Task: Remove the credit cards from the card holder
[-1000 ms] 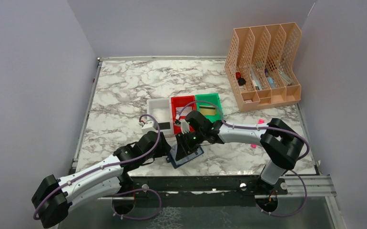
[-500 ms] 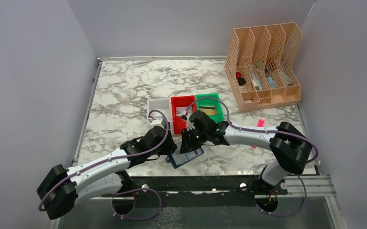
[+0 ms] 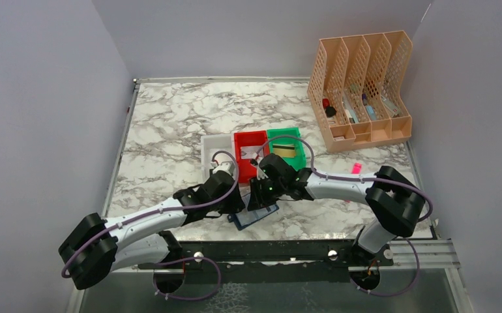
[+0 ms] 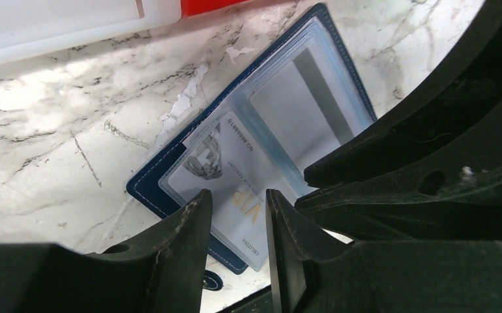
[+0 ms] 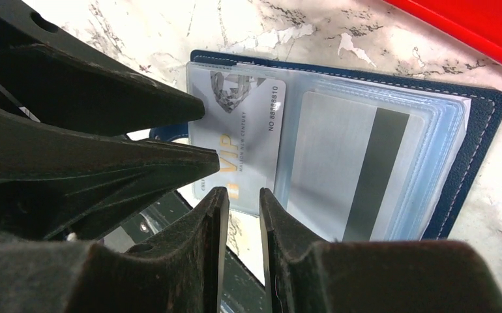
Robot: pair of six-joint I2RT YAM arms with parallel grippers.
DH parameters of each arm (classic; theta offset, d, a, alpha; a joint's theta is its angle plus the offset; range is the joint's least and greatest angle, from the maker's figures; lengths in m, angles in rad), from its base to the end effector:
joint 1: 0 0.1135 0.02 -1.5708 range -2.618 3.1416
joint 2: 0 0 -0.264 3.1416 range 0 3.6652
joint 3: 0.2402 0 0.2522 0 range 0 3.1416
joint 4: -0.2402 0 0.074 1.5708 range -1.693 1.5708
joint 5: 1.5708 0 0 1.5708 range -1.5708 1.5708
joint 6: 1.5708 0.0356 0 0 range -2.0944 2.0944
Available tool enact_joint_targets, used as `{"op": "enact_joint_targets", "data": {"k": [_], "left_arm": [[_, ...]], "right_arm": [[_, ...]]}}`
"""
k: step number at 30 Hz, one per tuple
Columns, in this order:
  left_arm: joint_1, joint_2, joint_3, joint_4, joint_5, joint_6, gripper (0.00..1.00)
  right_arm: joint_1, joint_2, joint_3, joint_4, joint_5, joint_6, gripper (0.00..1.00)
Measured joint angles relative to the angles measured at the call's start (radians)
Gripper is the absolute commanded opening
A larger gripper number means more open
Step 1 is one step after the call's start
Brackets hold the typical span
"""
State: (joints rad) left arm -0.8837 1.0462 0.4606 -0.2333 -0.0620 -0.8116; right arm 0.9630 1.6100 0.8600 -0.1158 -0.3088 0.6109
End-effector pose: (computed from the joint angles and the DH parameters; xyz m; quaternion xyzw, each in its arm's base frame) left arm 0.1285 -0.1531 0.1766 0.0221 0.9295 -0.2561 0.2645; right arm 0.1741 0.2692 0.1720 -0.2147 0.9037 0.3435 0.1386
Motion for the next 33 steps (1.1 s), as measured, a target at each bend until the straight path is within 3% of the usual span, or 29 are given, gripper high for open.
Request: {"op": "enact_joint_targets", "data": {"k": [4,13,20,25,33], "left_arm": [[0.000,0.063,-0.001,0.003,0.014,0.000,0.34],[0.000,0.096,-0.002,0.003,0.013,-0.003,0.34],[0.000,0.121,0.003,0.022,0.013,-0.002,0.29],[0.000,0.126,0.004,0.031,0.013,-0.002,0.29],[0.000,0.118,0.001,0.029,0.010,-0.003,0.28]], "right_arm": [[0.000,0.024,0.000,0.010,0.000,-0.001,0.30],[0.000,0.078,0.001,0.010,0.010,-0.005,0.33],[0.000,0.098,0.005,0.034,-0.027,-0.008,0.21],[-0.002,0.098,-0.002,0.040,-0.031,-0.003,0.02],[-0.011,0.098,-0.016,0.066,-0.090,0.018,0.01]]}}
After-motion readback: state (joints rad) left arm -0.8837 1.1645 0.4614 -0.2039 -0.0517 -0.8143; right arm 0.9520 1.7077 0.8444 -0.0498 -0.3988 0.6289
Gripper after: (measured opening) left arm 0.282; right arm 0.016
